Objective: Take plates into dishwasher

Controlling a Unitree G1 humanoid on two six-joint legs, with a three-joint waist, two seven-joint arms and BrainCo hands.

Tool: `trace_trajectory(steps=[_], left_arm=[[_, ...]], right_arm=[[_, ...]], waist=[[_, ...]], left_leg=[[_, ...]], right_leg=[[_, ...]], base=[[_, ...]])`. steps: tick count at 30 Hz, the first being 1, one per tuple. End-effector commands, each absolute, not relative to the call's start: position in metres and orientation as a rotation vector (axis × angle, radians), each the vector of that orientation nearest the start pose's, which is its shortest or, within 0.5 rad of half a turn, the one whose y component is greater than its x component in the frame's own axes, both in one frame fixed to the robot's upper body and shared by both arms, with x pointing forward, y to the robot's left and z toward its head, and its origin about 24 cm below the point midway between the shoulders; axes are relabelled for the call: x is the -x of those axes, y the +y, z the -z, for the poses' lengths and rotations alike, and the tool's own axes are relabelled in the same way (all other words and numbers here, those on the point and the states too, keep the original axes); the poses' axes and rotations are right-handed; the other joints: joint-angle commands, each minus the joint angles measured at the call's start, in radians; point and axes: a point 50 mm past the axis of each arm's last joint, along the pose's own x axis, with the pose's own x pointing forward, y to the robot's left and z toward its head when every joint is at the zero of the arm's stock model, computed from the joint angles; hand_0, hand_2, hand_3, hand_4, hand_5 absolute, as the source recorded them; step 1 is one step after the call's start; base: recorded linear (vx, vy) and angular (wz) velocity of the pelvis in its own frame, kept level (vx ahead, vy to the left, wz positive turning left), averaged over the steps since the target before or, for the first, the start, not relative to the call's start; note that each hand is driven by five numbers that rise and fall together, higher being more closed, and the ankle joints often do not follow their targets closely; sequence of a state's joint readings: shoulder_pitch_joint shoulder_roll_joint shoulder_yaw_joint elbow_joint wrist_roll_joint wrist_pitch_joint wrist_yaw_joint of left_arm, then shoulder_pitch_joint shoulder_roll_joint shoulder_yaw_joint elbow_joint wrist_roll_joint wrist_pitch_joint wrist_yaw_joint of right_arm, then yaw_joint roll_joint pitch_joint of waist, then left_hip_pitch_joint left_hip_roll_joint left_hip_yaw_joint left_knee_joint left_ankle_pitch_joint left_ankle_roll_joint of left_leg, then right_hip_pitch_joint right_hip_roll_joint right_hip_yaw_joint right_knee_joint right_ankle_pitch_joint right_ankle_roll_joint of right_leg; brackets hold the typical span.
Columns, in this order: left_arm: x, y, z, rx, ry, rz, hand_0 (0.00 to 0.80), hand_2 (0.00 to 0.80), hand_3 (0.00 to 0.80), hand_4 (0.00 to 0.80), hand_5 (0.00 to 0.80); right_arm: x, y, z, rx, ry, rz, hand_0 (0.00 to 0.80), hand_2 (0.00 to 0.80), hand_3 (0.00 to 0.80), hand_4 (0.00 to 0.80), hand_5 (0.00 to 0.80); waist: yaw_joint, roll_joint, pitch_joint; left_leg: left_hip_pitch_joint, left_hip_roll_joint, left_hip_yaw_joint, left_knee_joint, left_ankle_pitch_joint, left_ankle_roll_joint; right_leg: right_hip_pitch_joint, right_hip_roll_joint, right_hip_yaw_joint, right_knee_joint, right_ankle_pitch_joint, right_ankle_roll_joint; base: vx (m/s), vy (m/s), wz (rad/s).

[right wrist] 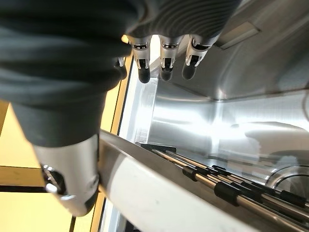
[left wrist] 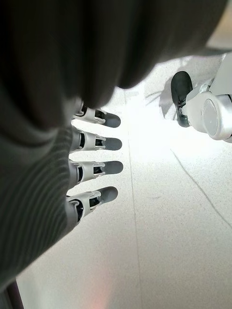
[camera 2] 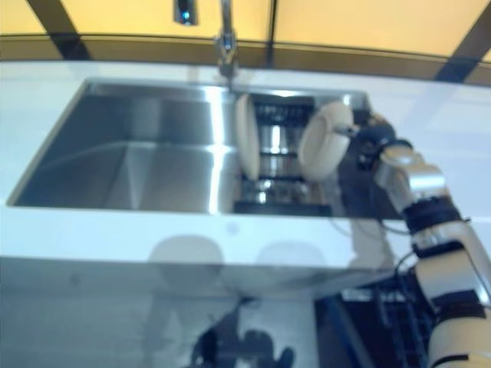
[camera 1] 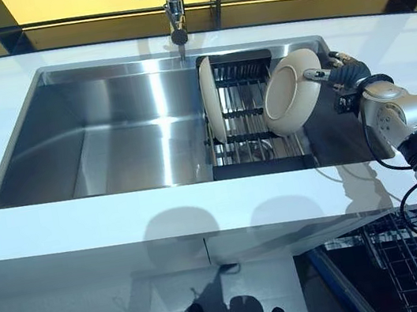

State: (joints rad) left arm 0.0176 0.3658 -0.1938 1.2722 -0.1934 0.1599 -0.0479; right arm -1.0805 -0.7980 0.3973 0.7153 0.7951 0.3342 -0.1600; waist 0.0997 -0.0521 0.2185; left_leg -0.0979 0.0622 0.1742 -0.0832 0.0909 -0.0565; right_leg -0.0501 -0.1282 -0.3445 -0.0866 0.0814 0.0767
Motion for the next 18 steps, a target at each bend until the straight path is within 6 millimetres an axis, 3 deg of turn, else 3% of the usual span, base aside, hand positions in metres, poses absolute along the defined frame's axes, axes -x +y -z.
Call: trace_trajectory(steps=[1,18], left_arm=[[-0.060,0.278,0.156,-0.244,1.458,-0.162,0.000,0.000,0.000,0.000,0.000],[-0.058,0.275,0.157,-0.230,1.455,-0.162,0.000,0.000,0.000,0.000,0.000]], right_arm=[[-0.394,-0.247,-0.291,0.181,-0.115,0.168,0.000,0.000,0.000,0.000,0.000],[-0.398,-0.234,-0.285,0.188,-0.076,0.107,0.000,0.000,0.000,0.000,0.000]], waist=[[0.017,0.008,-0.005],[0.027,0.004,0.005]], left_leg=[[0.014,-0.030,-0.044,-0.004,-0.075,0.006],[0.013,-0.032,-0.052,-0.004,-0.073,0.007]], right_leg=[[-0.005,-0.011,0.002,-0.001,-0.030,0.037],[0.000,-0.012,-0.006,-0.001,-0.031,0.035]], base=[[0.000,0.000,0.00],[0.001,0.002,0.00]])
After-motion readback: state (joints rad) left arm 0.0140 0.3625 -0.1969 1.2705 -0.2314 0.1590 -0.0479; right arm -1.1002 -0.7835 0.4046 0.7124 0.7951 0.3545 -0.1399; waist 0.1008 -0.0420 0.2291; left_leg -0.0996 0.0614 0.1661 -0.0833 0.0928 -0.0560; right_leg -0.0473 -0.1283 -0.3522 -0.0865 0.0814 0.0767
